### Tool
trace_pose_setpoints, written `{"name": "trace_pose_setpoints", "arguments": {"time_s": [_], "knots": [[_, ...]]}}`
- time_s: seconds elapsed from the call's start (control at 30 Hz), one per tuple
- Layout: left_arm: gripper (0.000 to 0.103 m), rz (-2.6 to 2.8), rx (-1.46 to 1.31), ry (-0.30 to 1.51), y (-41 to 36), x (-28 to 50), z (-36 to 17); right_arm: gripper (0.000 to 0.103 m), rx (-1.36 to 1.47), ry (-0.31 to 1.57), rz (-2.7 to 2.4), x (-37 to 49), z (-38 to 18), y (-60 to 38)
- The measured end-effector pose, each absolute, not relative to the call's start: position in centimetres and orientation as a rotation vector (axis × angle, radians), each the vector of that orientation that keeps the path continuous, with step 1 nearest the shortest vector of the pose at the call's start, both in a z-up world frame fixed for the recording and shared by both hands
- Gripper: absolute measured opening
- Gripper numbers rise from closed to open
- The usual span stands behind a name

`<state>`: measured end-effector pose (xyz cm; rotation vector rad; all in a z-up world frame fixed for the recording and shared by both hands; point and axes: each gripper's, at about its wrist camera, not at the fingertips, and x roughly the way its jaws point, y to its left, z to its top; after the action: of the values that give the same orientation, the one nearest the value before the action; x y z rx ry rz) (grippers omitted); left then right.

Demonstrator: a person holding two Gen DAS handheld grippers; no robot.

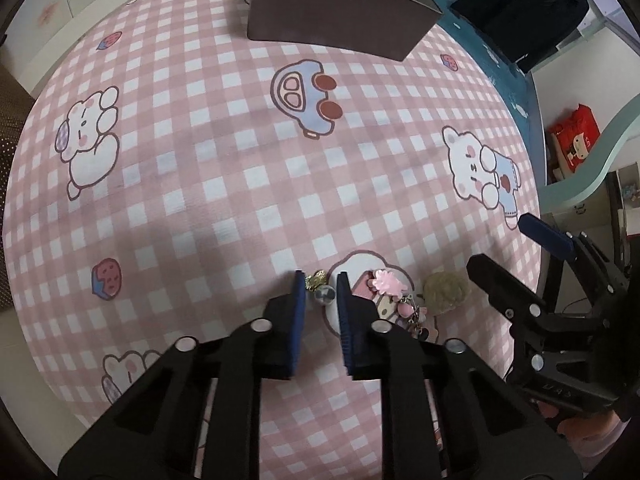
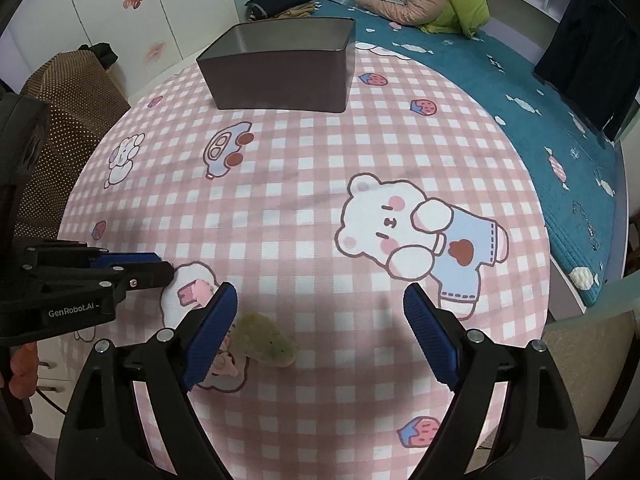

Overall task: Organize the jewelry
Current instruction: 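Grasp the silver earring with the left gripper while the right gripper grasps a pink charm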

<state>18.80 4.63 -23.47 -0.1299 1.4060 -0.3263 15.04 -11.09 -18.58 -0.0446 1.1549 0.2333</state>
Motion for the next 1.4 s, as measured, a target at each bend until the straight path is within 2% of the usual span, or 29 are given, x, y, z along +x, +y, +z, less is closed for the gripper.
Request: {"name": "trace_pose_setpoints", "arguments": {"time_s": [0.53, 0.7, 0.83, 0.9, 0.97, 1.4], "knots": [[0.013, -0.298, -0.146, 1.367, 5.4, 17.7, -21.9, 0.08, -0.031, 1.096, 0.454, 14.4, -17.7, -8.7], [0.013, -0.286, -0.155, 1.353, 5.8, 16.9, -21.5, 0.051, -0.13, 1.081, 0.543, 13.7, -18.5, -6.2], [0.013, -0.272, -0.166, 1.35, 6.4, 16.2, -21.3, 0.035, -0.19, 1.106, 0.573, 13.5, -19.8, -4.6], [0.013, -0.266, -0.174, 1.351, 6.6, 16.0, -21.3, 0.021, -0.221, 1.126, 0.583, 13.4, -20.5, -3.9], [0.013, -0.258, -0.18, 1.351, 6.9, 15.9, -21.4, 0.015, -0.247, 1.118, 0.579, 13.3, -20.8, -3.6], [0.013, -0.256, -0.159, 1.319, 6.9, 16.2, -19.9, 0.015, -0.207, 1.071, 0.529, 15.3, -18.5, -4.3]]}}
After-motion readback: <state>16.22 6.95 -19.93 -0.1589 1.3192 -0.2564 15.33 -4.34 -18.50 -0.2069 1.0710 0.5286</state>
